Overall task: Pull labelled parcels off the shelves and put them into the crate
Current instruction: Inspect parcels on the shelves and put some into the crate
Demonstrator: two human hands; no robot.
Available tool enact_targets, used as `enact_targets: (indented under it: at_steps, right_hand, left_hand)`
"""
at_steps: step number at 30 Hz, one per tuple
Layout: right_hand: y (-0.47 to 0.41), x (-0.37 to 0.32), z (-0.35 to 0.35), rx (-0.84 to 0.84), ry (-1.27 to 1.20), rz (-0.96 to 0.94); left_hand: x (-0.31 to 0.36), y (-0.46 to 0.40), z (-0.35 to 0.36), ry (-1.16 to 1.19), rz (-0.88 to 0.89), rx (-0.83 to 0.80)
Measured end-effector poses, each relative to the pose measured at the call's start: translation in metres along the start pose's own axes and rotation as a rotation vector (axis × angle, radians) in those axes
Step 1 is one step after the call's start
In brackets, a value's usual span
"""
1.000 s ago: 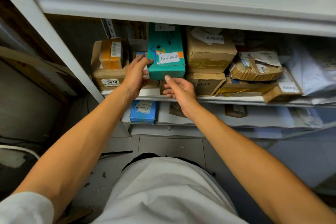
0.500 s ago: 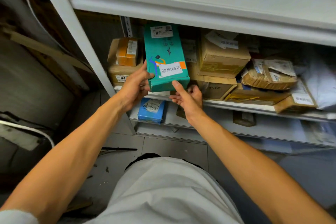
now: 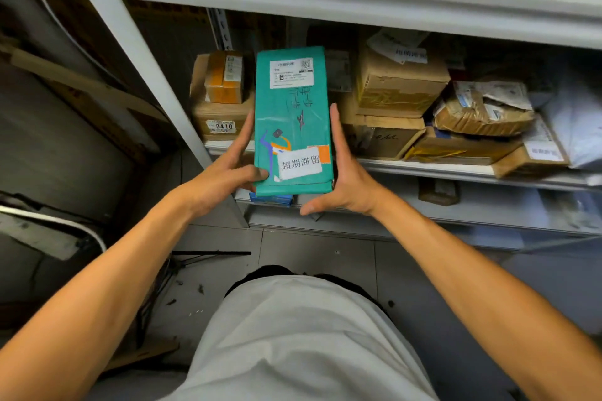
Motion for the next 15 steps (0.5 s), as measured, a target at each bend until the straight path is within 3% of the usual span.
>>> enact_targets:
  at_steps: [4, 9, 15]
  right_hand:
    - [0.013, 0.005, 0.011, 0.038, 0.010, 0.032]
    - [0.033, 0.018, 0.023, 0.193, 0.200, -0.003]
    - [0.071, 0.031, 0.034, 0.373, 0.247, -0.102]
  left_hand:
    - [0.001, 0.015, 0.004, -0.075, 0.031, -0.058]
    - [-0.005, 0.029, 0.007, -0.224, 0.098, -0.186]
    - [-0.012, 0.029, 0.032, -0.381, 0.176, -0.152]
Point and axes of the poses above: each hand's wrist, its own y-axis away from the middle knuckle, its own z-axis out of the palm, x = y × z, the point moved 2 cm from there along -y, towards the middle knuckle, and after that the axes turned 6 degrees about -y, right-handed, at the moved point
